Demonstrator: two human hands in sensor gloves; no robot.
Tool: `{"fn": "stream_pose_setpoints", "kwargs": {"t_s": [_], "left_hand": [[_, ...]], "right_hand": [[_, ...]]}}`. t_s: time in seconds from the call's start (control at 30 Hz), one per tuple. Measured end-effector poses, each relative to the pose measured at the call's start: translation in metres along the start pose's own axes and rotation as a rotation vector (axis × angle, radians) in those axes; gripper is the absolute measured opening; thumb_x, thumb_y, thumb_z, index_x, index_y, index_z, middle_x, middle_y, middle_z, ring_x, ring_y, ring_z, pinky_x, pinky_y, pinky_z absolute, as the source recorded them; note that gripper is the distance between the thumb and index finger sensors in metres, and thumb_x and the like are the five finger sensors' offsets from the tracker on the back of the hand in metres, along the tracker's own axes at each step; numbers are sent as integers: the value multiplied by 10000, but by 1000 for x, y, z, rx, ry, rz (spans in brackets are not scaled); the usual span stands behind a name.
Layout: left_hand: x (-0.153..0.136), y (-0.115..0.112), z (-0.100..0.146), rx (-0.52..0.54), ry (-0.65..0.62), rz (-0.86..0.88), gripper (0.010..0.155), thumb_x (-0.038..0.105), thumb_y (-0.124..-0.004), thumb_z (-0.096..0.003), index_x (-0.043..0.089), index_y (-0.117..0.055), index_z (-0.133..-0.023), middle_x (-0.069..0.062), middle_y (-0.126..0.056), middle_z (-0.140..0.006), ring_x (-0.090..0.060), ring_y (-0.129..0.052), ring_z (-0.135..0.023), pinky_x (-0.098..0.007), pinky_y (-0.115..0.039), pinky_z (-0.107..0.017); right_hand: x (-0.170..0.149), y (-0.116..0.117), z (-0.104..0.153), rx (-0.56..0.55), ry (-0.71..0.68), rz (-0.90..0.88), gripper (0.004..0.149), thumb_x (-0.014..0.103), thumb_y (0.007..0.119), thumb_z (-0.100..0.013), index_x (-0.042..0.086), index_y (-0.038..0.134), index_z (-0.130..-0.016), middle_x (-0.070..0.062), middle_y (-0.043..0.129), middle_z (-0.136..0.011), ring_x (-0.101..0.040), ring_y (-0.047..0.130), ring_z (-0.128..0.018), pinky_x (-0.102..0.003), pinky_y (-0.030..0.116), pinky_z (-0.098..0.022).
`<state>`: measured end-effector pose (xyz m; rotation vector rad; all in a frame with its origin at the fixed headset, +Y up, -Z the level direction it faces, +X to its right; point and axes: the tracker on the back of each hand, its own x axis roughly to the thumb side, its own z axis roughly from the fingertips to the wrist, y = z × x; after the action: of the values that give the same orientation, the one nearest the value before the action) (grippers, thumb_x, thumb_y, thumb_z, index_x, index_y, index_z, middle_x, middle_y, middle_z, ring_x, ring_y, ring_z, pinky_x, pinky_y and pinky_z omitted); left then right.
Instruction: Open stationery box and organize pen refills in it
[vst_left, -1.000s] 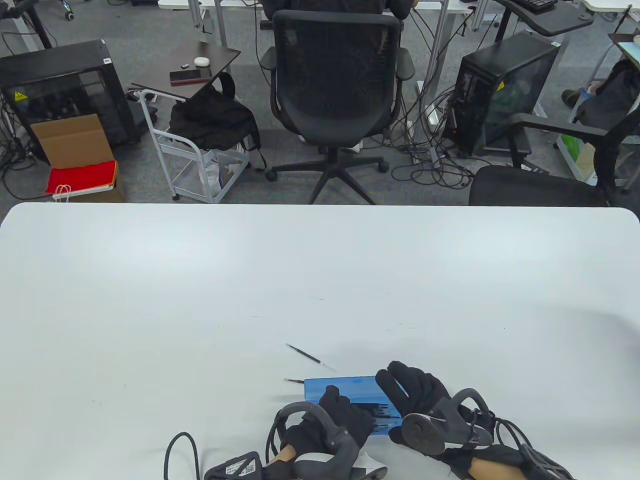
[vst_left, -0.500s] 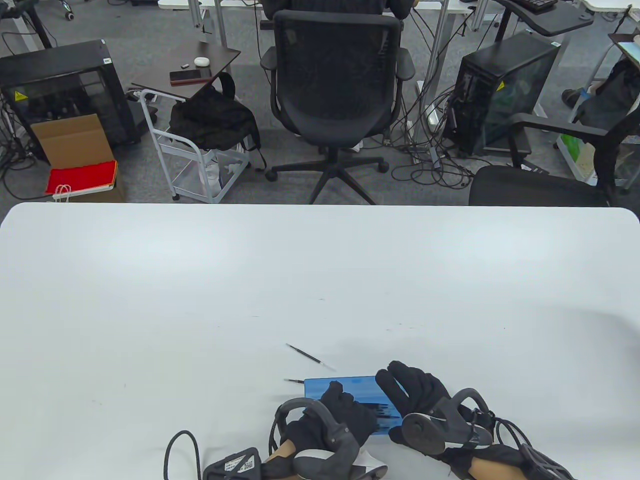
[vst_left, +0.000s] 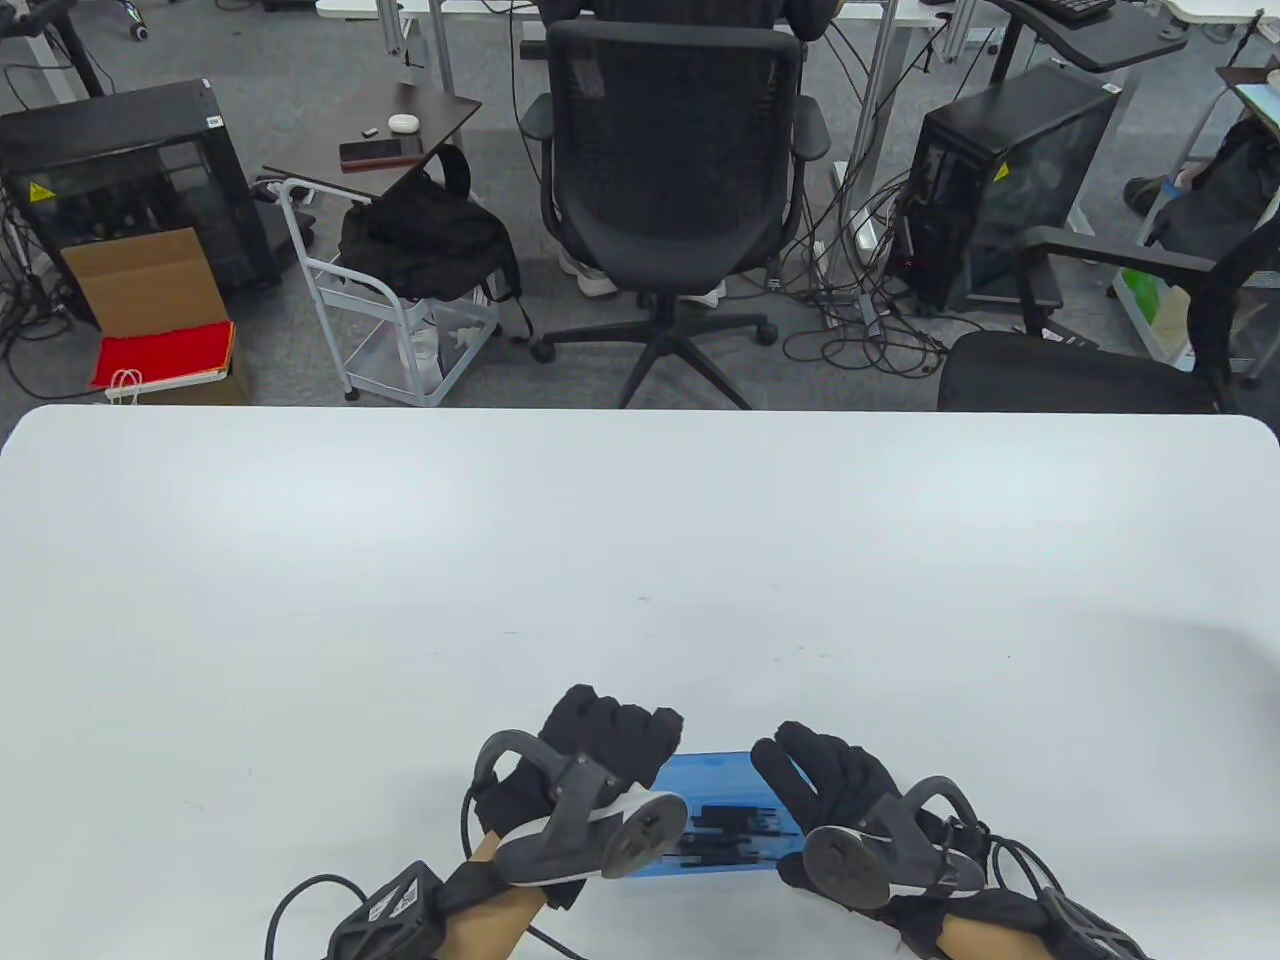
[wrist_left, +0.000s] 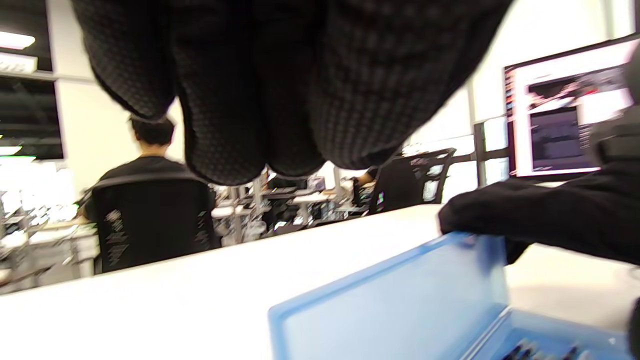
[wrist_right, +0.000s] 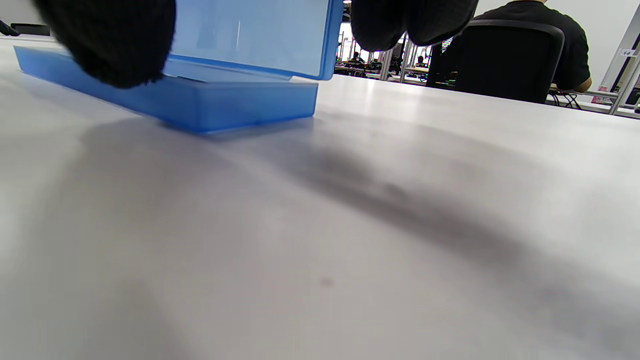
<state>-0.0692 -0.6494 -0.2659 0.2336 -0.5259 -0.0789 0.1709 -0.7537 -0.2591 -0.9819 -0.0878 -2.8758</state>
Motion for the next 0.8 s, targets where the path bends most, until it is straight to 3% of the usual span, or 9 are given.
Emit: {"fn": "stream_pose_setpoints", "kwargs": {"t_s": [0.3, 0.57, 0.8], "left_hand": [[-35, -45, -14, -185, 92, 4, 490, 326, -978, -423, 295, -861, -897, 44, -957, -885, -240, -1013, -810, -558, -756, -732], [-35, -82, -24, -265, -3, 3, 479, 318, -996, -400, 294, -892, -867, 50, -982, -854, -220, -1034, -785, -550, -774, -721], [-32, -95, -28, -279, -71, -7, 473, 310, -997, -400, 291, -895, -861, 52, -985, -850, -215, -1038, -780, -543, -779, -721]], "right_hand": [[0, 0, 0, 1, 0, -2, 1099, 574, 766, -482, 187, -29, -1133, -276, 104, -1224, -524, 500, -1085, -637, 524, -796], [0, 0, 0, 1, -2, -3, 1099, 573, 767, -482, 185, -30, -1133, -276, 103, -1223, -523, 500, -1086, -637, 523, -796], [0, 0, 0, 2, -3, -5, 1098, 572, 767, -482, 186, -28, -1134, -277, 103, -1223, -523, 499, -1086, -636, 523, -797]]}}
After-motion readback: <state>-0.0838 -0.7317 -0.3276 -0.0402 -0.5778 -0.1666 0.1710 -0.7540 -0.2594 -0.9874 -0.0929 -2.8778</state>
